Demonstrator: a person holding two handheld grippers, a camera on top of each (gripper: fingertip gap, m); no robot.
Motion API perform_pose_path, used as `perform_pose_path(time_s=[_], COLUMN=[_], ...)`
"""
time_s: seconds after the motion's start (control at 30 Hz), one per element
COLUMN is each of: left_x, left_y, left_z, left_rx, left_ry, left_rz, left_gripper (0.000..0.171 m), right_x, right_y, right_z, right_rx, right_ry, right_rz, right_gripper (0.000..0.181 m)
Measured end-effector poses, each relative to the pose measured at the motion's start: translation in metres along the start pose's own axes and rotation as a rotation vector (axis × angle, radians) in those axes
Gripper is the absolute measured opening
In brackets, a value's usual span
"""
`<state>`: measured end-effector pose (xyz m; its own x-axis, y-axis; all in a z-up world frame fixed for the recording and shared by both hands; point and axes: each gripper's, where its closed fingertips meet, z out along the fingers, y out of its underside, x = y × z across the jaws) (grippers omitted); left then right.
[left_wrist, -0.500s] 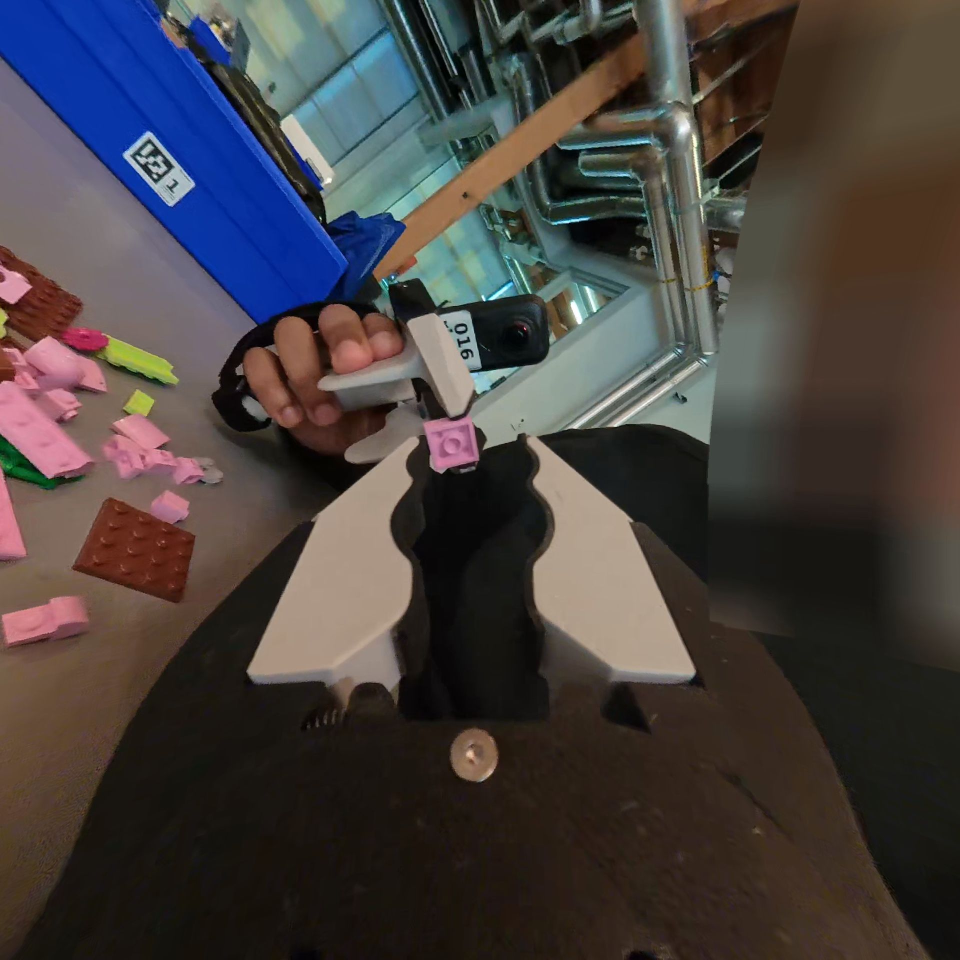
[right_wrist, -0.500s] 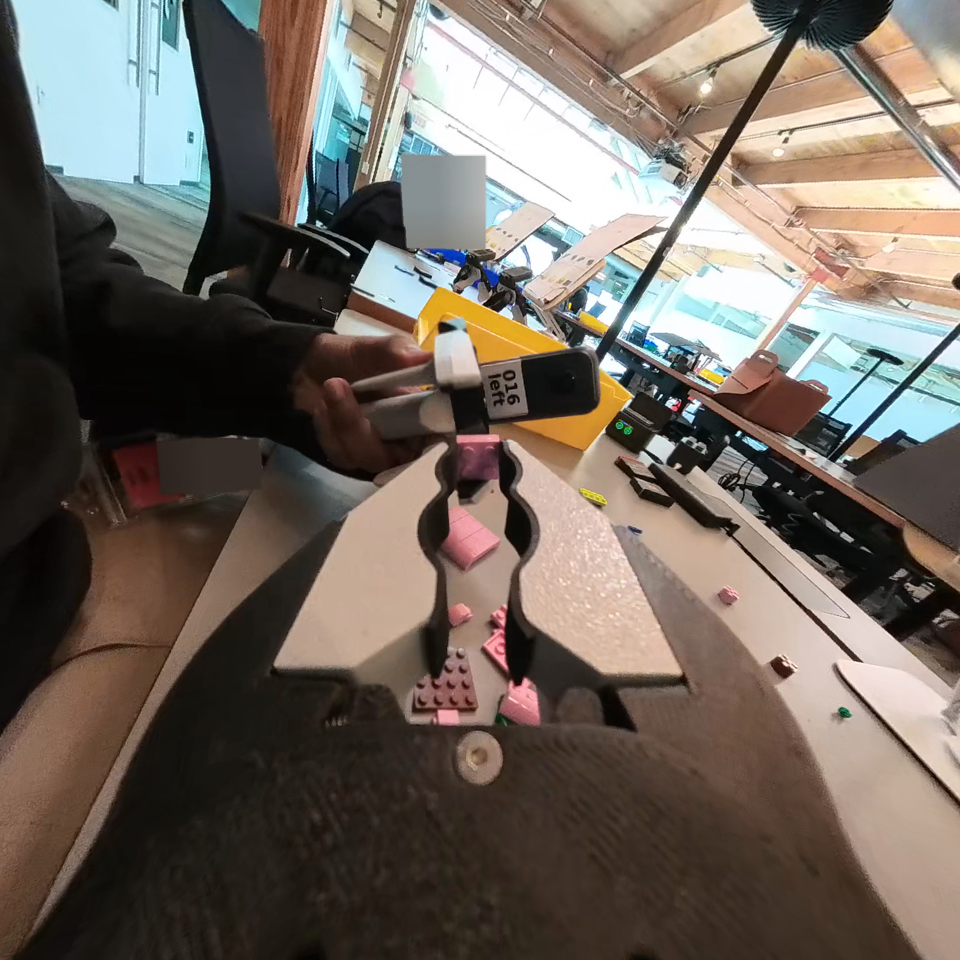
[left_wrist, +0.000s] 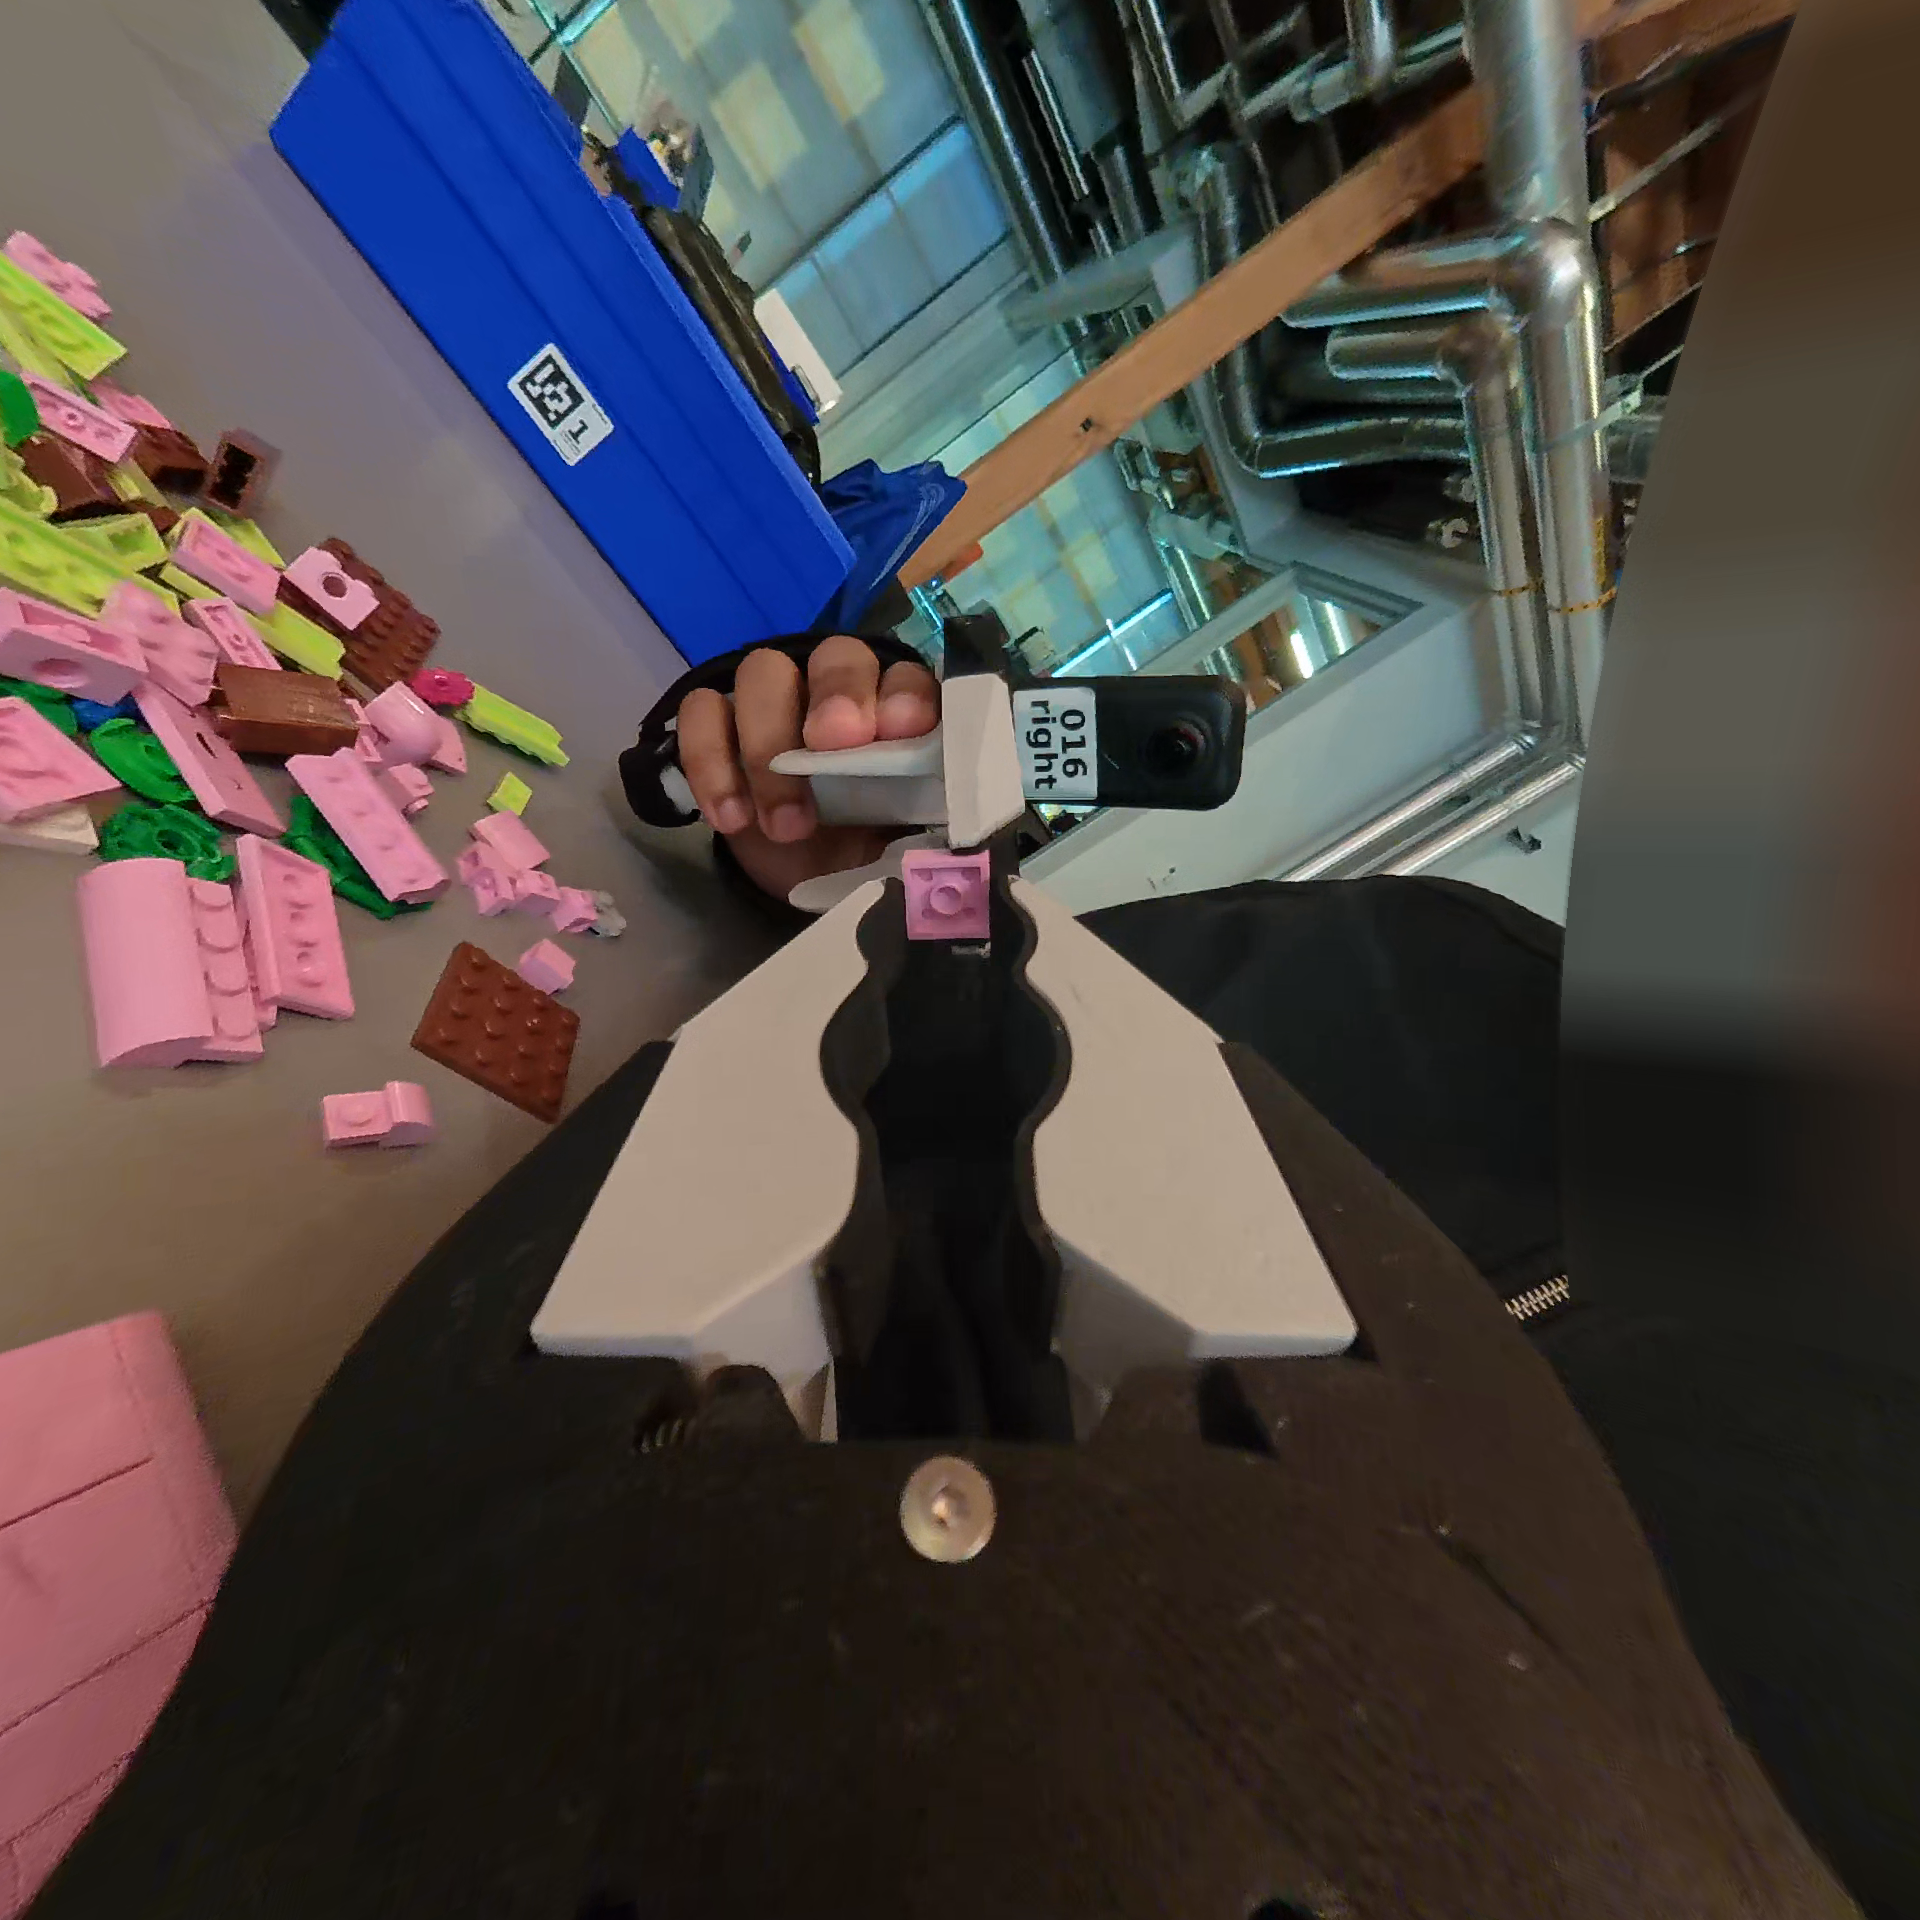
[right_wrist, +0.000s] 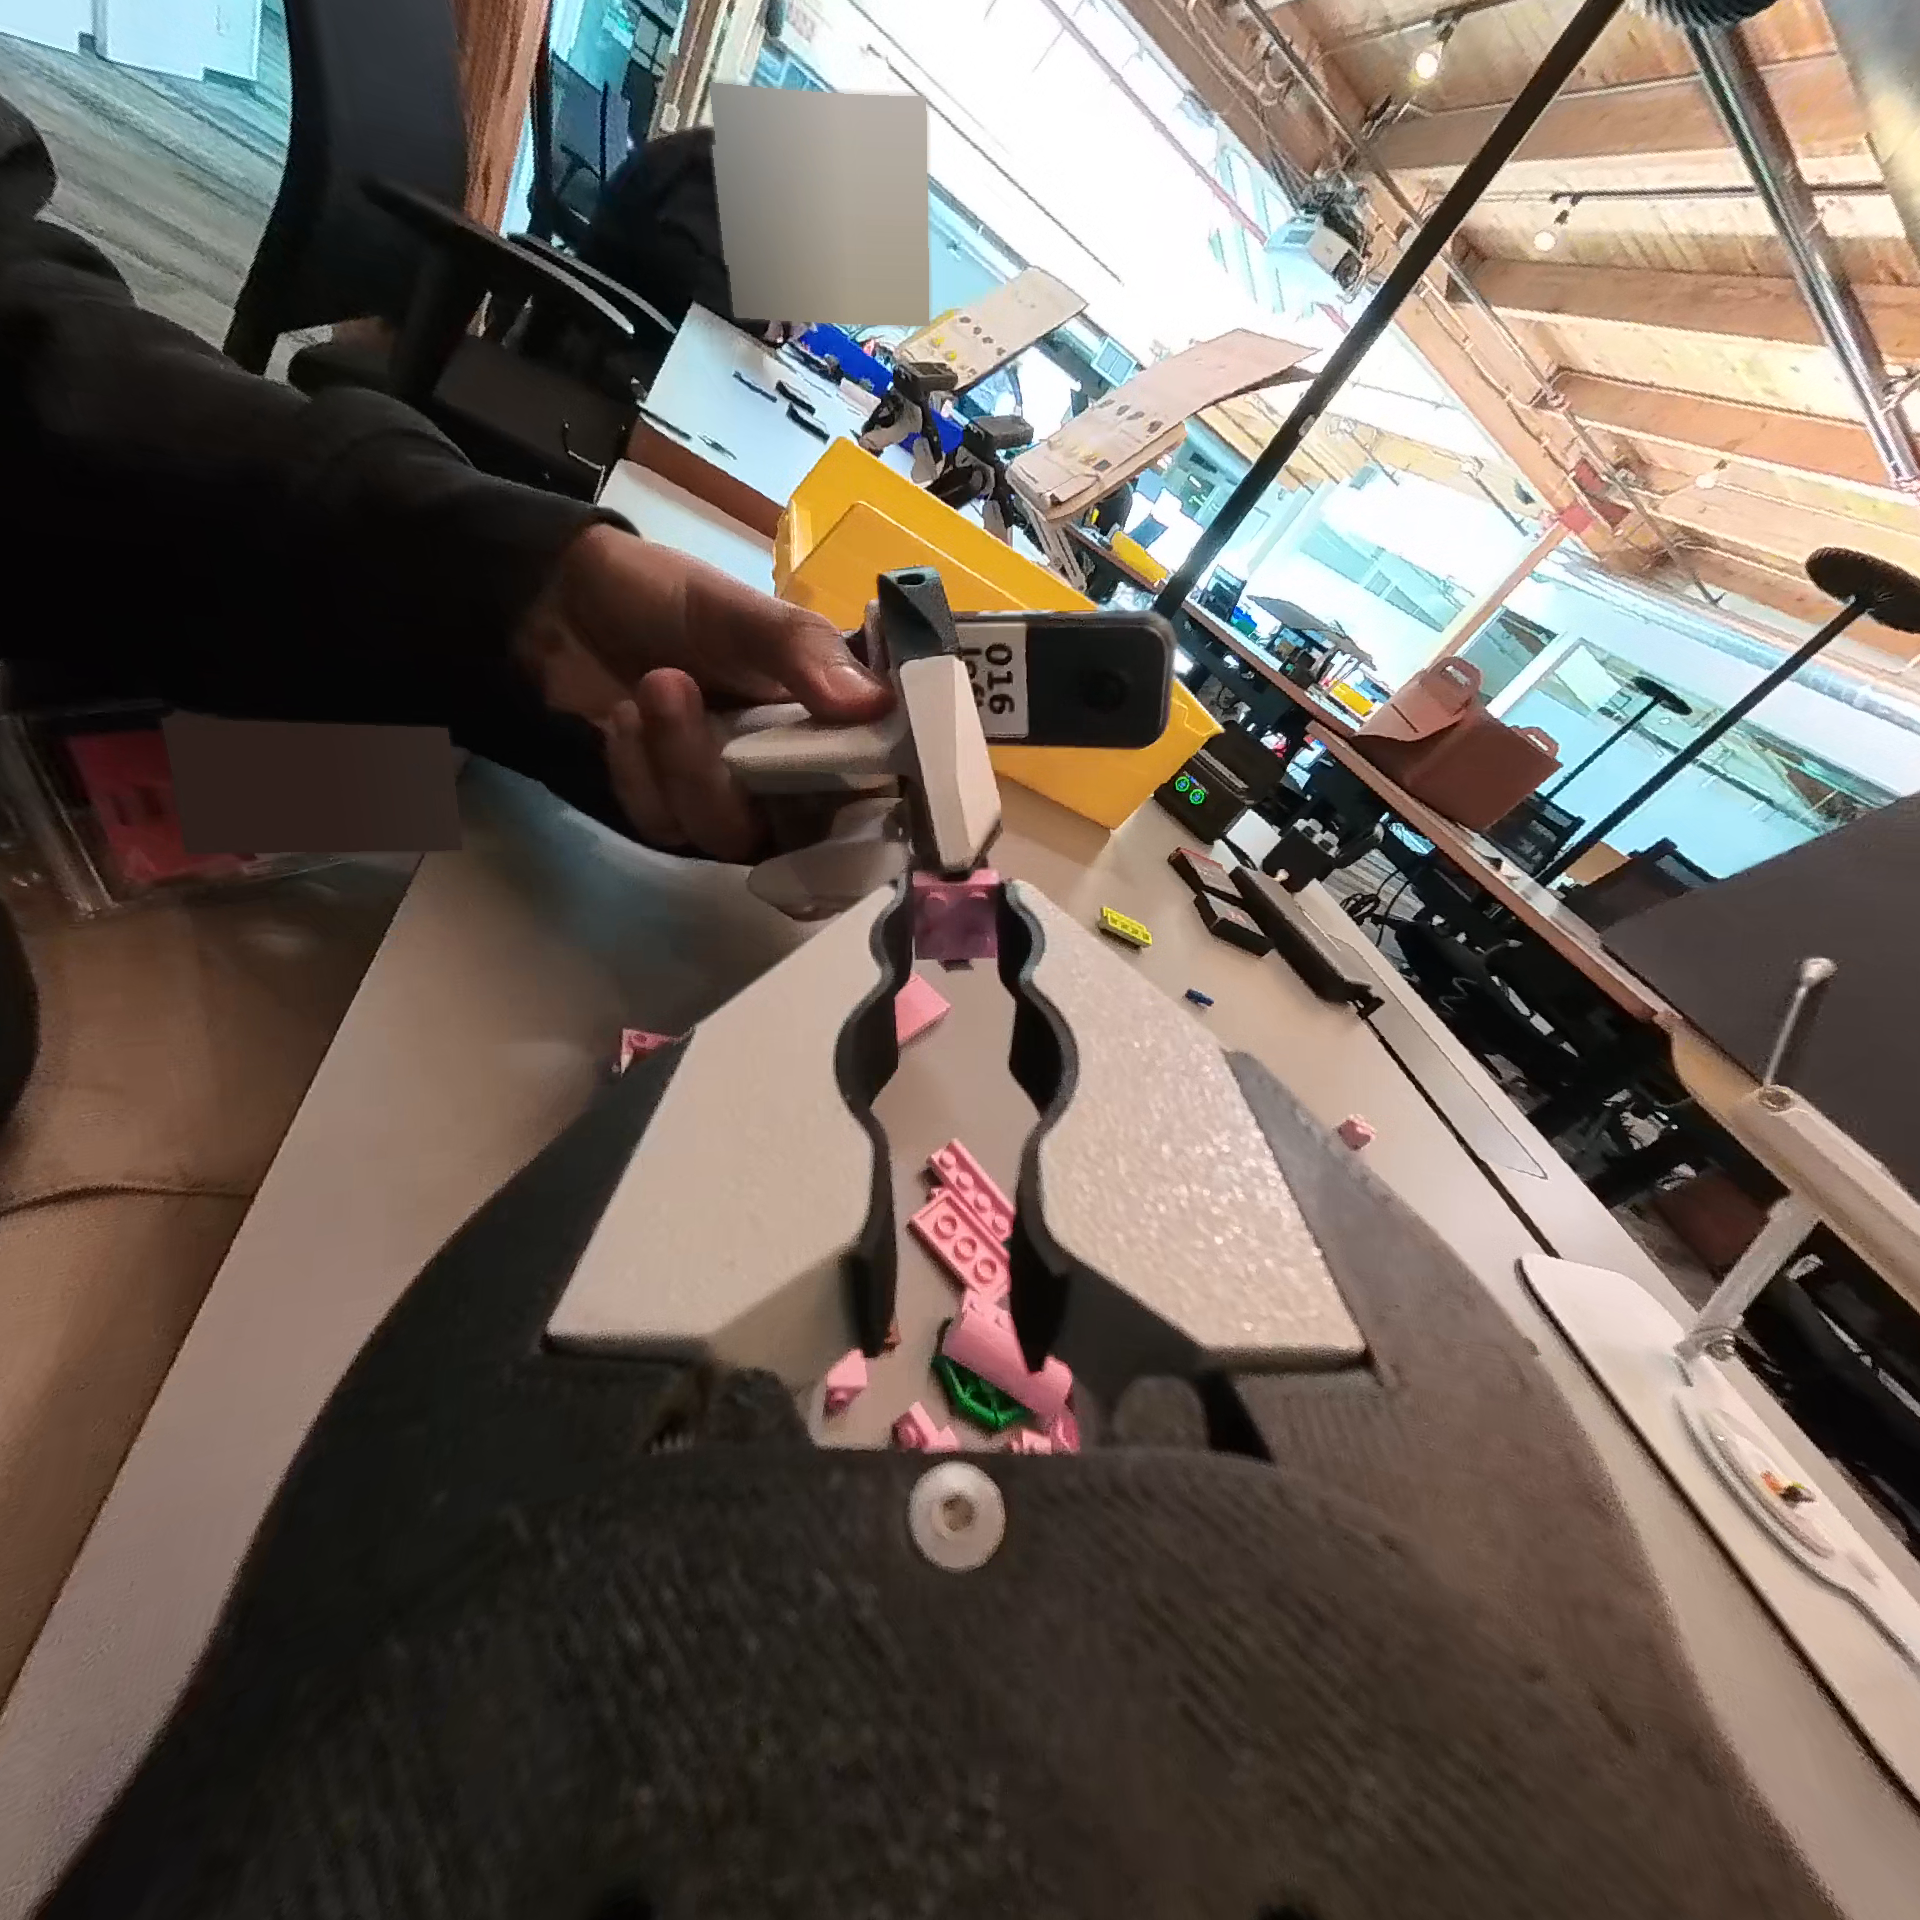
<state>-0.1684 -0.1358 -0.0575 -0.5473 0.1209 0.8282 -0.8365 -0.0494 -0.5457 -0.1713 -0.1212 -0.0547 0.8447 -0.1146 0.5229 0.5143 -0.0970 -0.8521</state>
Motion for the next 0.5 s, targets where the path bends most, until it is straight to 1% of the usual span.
perform_pose_path(time_s=[0.1, 0.23, 0.4, 0.5], left_x=[0.001, 0.003, 0.005, 0.003], left_y=[0.002, 0.001, -0.007, -0.008], left_z=[0.000, 0.001, 0.004, 0.004], left_rx=[-0.017, 0.005, 0.068, 0.069], left_ry=[-0.001, 0.053, 0.030, 0.021], left_rz=[0.010, -0.027, 0.035, 0.030], left_gripper=[0.013, 0.012, 0.013, 0.013], right_x=[-0.001, 0.000, 0.007, 0.010], right_y=[-0.001, -0.003, -0.006, -0.003], right_z=[0.000, -0.001, -0.003, -0.004], right_rx=[0.011, 0.025, 0.033, 0.005], right_ry=[-0.010, -0.008, 0.028, 0.017], right_rz=[0.005, 0.016, 0.033, 0.057], right_gripper=[0.013, 0.013, 0.012, 0.013])
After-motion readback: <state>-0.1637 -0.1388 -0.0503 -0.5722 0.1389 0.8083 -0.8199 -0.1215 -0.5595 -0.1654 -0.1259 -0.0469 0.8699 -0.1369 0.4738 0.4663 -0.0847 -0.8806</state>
